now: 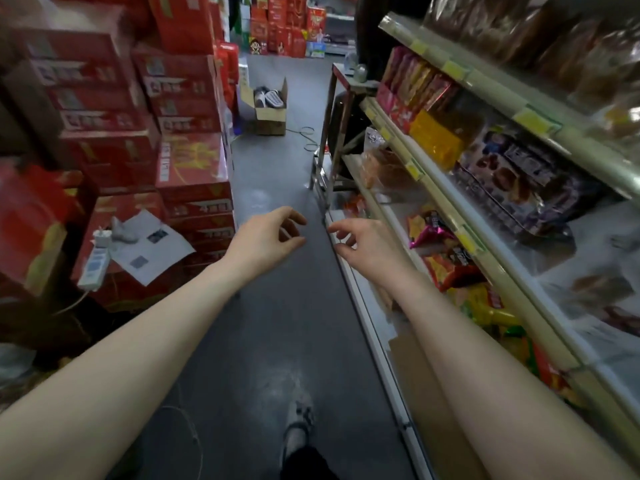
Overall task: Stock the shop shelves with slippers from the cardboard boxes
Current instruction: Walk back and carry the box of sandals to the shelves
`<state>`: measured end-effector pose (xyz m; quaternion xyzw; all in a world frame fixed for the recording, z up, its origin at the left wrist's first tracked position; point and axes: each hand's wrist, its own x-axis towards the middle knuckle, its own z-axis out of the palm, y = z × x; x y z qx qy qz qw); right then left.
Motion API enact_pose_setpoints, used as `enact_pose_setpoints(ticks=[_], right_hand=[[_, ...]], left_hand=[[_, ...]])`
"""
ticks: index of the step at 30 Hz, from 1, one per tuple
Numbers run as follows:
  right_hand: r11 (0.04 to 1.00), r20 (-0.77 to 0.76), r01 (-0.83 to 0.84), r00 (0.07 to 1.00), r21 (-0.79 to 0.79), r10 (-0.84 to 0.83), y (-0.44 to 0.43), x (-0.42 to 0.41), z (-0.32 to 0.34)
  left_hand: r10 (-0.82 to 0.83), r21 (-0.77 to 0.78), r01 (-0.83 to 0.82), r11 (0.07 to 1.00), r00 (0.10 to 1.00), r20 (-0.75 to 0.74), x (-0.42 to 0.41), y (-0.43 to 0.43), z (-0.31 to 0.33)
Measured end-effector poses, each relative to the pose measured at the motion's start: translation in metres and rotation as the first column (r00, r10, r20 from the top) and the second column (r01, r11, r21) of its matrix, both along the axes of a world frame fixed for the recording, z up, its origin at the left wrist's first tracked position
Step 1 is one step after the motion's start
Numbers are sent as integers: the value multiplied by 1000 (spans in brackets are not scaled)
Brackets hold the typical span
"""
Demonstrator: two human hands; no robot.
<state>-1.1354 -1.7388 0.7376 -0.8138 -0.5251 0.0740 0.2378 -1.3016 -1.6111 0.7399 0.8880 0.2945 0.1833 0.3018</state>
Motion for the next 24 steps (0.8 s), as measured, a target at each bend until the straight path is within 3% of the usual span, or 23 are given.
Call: enact_pose_setpoints(ticks=[24], right_hand=[[995,64,-97,993,-35,99,596,398,33]], left_hand=[[169,-8,-169,986,984,47,395,577,6]])
